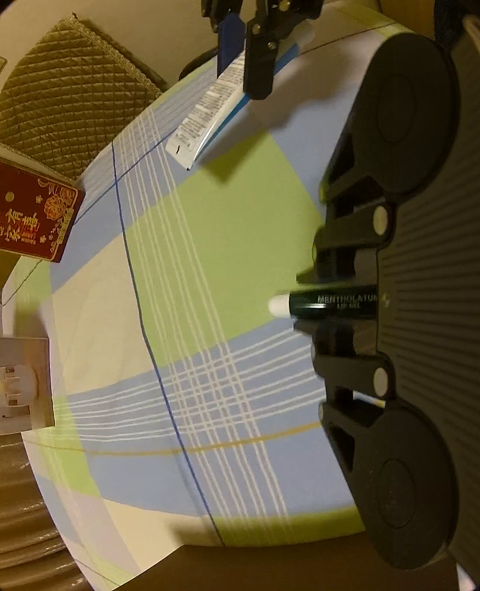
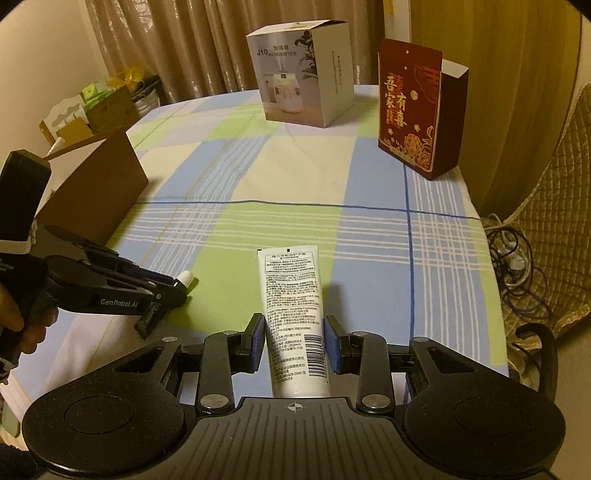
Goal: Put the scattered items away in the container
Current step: 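Carry the lip balm with the left tool while the right tool carries the white tube to the box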
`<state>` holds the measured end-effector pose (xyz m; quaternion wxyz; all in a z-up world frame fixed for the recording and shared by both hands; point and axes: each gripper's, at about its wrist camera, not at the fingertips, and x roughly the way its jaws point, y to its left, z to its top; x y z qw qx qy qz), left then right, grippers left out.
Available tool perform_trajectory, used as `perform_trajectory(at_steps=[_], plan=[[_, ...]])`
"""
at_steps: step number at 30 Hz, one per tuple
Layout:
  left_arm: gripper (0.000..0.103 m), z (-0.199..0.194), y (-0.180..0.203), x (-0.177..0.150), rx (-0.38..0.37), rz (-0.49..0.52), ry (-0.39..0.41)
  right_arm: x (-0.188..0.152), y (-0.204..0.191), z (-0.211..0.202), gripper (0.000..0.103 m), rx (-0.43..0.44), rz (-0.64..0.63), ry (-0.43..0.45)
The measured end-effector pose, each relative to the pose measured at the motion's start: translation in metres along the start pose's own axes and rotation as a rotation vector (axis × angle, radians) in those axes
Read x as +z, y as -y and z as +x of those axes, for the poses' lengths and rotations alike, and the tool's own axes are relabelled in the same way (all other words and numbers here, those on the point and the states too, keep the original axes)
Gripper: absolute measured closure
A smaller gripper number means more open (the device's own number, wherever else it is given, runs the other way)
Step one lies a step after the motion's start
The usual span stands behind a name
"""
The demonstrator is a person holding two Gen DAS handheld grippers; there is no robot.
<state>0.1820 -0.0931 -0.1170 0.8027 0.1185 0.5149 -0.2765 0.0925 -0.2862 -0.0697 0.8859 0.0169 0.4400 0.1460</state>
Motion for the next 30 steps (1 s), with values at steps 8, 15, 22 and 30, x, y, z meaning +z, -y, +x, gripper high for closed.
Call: perform_trajectory(at_steps=[8,15,22,30], plan=[[0.091,-0.03,-0.005,-0.004,-0.005,-0.031,0.041,0.01,-0.008,0.006,0.067,0.041,-0.035,0.011],[0.091,-0.074,-0.019,-0.002,0.012,-0.065,0.14,0.022,-0.03,0.014,0.067,0.084,-0.085,0.019],[0.091,-0.122,-0.042,-0.008,0.022,-0.099,0.238,0.037,-0.059,0.018,0.067,0.121,-0.118,0.036],[0.091,-0.188,-0.086,-0.017,0.054,-0.147,0.377,0.068,-0.107,0.018,0.067,0.218,-0.142,0.091]])
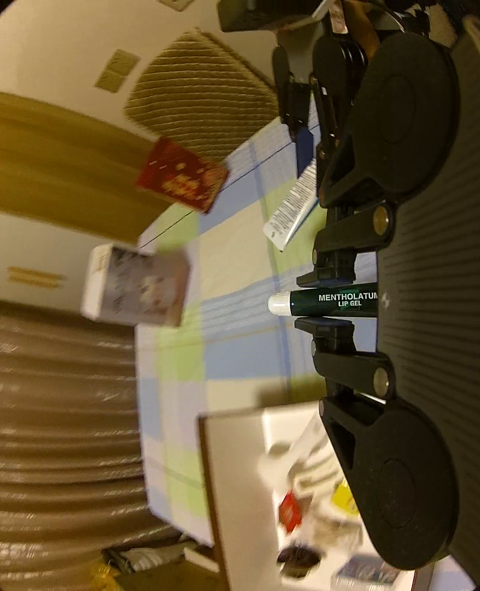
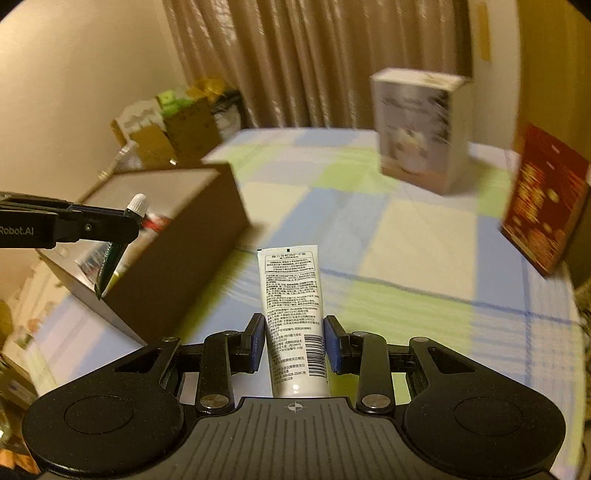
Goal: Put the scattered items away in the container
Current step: 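Carry the lip balm with the left tool while the right tool carries the white tube to the box, then lower the lip balm into the box with the left tool while the right tool releases the white tube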
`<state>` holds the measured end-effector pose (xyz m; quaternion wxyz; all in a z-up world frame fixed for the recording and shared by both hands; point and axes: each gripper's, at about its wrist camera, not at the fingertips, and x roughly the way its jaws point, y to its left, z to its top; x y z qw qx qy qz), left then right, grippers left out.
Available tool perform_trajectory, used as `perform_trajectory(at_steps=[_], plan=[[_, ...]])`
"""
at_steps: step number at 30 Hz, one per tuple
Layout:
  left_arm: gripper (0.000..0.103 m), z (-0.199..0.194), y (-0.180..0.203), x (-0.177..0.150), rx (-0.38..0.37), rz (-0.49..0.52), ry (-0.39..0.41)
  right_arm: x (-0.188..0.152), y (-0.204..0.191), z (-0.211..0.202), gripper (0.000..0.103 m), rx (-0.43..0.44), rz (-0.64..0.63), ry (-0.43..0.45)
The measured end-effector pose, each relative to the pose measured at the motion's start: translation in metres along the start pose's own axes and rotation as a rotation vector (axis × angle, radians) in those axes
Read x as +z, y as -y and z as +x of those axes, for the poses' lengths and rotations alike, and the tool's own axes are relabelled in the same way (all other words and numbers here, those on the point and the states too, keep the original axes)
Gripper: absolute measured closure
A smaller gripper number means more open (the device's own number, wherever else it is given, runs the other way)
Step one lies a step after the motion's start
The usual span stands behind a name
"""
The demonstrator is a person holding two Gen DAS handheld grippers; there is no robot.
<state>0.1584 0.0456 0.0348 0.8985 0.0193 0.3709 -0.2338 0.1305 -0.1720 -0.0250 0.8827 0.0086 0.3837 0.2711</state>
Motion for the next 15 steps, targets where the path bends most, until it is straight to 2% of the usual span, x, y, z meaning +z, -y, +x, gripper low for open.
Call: perform_trajectory(at_steps=[7,11,15], plan=[[0.091,-0.046,-0.067,0.009,0.097,-0.045,0.072,0.049,-0.058,0.015,0.067,0.131,-0.058,0.094],[0.091,-0.058,-0.113,0.007,0.166,-0.077,0.062,0.07,-0.096,0.035,0.067,0.201,-0.087,0.11],[0.091,-0.057,-0.157,0.0,0.188,-0.115,0.025,0.082,-0.13,0.062,0.067,0.244,-0.119,0.091]])
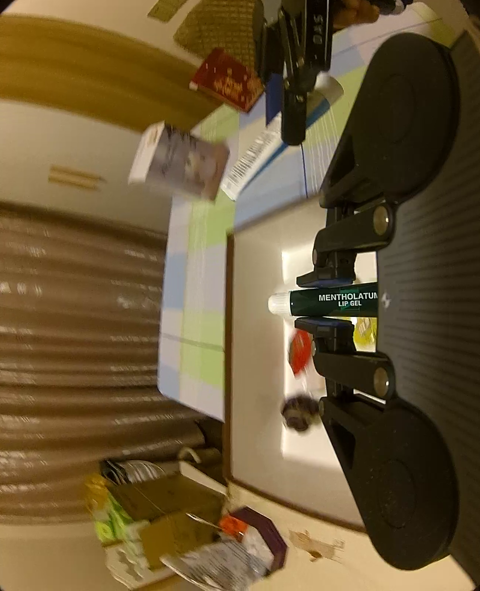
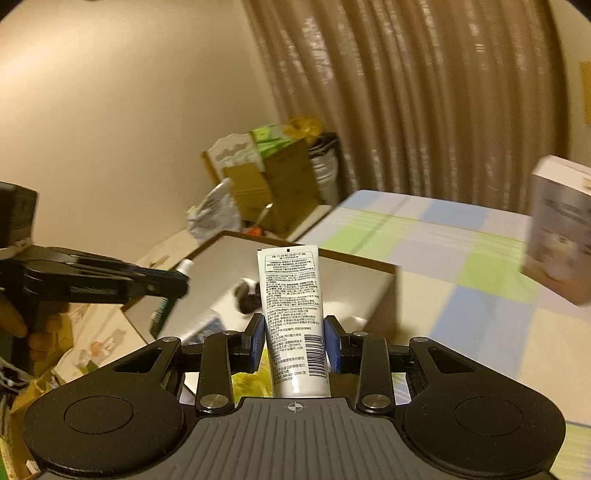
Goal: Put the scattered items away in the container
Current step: 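Lower the lip balm into the box with the left tool while the right tool releases the white tube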
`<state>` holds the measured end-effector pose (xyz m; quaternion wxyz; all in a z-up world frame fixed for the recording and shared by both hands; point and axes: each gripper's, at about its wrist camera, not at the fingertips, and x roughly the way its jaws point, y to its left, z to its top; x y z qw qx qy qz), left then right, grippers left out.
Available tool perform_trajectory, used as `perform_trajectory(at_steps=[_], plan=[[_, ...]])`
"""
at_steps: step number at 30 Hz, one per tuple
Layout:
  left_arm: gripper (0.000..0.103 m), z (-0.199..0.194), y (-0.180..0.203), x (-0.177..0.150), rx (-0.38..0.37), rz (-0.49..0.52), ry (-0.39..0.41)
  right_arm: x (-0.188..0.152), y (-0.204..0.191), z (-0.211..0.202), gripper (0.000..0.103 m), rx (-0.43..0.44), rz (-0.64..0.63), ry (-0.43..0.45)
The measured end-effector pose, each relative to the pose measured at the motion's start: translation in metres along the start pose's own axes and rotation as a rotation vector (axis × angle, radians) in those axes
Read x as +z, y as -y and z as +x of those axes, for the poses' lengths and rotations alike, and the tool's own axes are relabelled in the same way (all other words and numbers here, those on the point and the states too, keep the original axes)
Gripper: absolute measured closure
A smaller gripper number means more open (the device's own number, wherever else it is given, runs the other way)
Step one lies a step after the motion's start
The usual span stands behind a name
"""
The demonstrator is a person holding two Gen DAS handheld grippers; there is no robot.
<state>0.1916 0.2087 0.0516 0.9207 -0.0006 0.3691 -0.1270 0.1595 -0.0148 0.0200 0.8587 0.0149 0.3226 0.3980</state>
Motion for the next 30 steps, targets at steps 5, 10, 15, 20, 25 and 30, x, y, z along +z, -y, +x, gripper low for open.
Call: perform_trajectory(at_steps=[5,10,15,20,25,30], plan=[[0.091,0.025,-0.038,-0.008,-0.006,-0.014,-0.082,0.005,-0.018,0.047,0.067,0.032,-0.005,-0.061],[0.091,0.057,-0.057,-0.017,-0.016,-0.021,-0.166,-0.003,-0.024,0.082,0.067,0.019,-0.002,-0.127],[0.091,0.078,-0.068,-0.03,-0.035,-0.045,-0.238,-0.012,-0.021,0.108,0.067,0.002,-0.001,-0.187],[0.09,0.089,-0.075,-0.037,-0.045,-0.042,-0.305,-0.016,-0.019,0.123,0.067,0.0,-0.009,-0.227],[0.09,0.086,-0.081,-0.037,-0.044,-0.042,-0.303,-0.022,-0.017,0.128,0.067,0.001,-0.023,-0.266],[0.09,0.082,-0.084,-0.037,-0.041,-0.061,-0.295,-0.027,-0.021,0.132,0.067,0.011,-0.056,-0.302]])
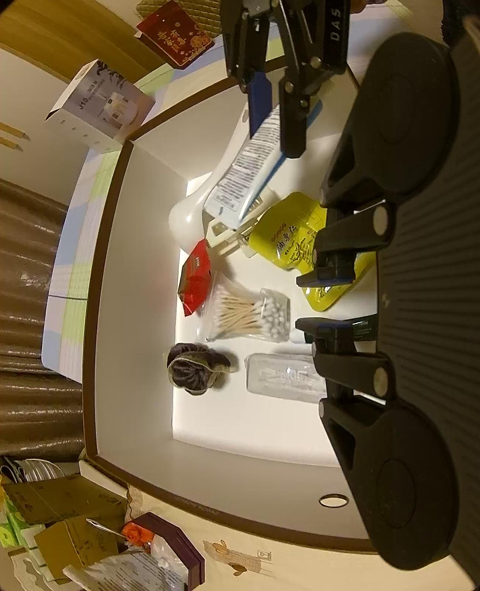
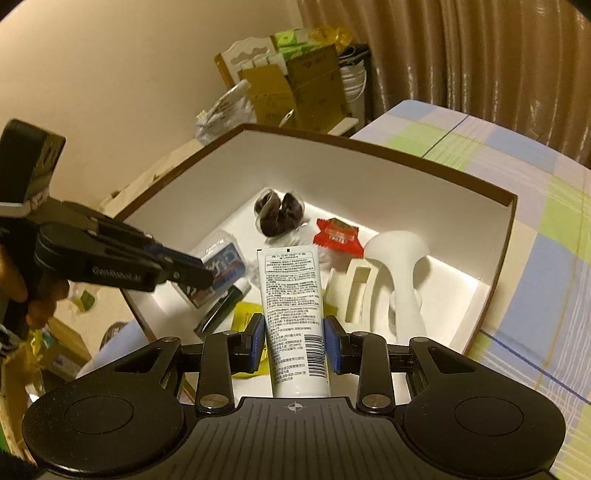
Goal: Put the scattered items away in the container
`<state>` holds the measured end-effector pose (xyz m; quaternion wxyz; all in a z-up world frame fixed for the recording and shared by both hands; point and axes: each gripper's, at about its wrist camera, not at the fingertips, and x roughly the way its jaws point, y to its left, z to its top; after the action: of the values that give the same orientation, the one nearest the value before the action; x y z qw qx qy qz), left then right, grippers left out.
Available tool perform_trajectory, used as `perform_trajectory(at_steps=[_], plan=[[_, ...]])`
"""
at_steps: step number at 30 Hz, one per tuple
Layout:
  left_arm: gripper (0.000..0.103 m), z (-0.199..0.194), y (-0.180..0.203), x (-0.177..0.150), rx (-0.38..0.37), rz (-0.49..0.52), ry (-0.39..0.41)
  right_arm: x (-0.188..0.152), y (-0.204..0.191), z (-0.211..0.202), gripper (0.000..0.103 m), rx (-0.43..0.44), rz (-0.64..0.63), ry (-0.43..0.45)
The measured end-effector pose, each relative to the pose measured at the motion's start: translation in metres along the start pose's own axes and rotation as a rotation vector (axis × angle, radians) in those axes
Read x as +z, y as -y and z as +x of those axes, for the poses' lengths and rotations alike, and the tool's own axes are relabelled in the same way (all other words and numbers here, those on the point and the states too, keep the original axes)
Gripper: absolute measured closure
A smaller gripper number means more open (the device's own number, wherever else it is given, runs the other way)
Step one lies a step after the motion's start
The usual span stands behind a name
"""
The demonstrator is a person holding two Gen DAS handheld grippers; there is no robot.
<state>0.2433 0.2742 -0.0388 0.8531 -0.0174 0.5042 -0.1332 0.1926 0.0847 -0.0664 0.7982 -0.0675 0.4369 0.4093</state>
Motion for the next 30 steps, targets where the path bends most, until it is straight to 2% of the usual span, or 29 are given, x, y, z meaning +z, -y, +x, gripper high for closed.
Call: perform_trajectory(at_steps=[10,11,12,13,18,24,25,26,27,30], plan=[[0.083,-0.009,-0.001,-0.003,0.002,-0.008,0.013,0.002,-0.005,0.011,0.066,0.015,-0.022,-0.055],[0.083,-0.009,-0.001,-0.003,0.004,-0.008,0.014,0.002,-0.005,0.011,0.054,0.024,-0.018,-0.05],[0.081,-0.01,-0.001,-0.002,0.007,-0.008,0.015,0.002,-0.005,0.01,0.033,0.023,-0.012,-0.036],[0.079,-0.011,-0.001,-0.002,0.009,-0.007,0.016,0.003,-0.005,0.008,0.025,0.02,-0.012,-0.019],[0.071,-0.016,0.001,0.0,0.027,0.004,0.025,0.006,-0.008,0.001,0.022,0.031,-0.026,-0.023],[0.05,-0.023,0.007,-0.001,0.06,0.023,0.035,0.003,-0.014,-0.008,0.021,0.005,-0.007,-0.037],[0.042,-0.024,0.008,-0.001,0.064,0.025,0.037,0.003,-0.017,-0.011,0.018,-0.006,-0.012,-0.037],[0.038,-0.026,0.009,-0.001,0.069,0.027,0.039,0.003,-0.019,-0.013,0.006,-0.024,-0.015,-0.036],[0.035,-0.027,0.01,-0.001,0.075,0.03,0.042,0.003,-0.023,-0.015,0.002,-0.045,-0.021,-0.03],[0.03,-0.03,0.013,-0.002,0.086,0.03,0.049,0.003,-0.029,-0.021,0.002,-0.079,-0.033,-0.023]])
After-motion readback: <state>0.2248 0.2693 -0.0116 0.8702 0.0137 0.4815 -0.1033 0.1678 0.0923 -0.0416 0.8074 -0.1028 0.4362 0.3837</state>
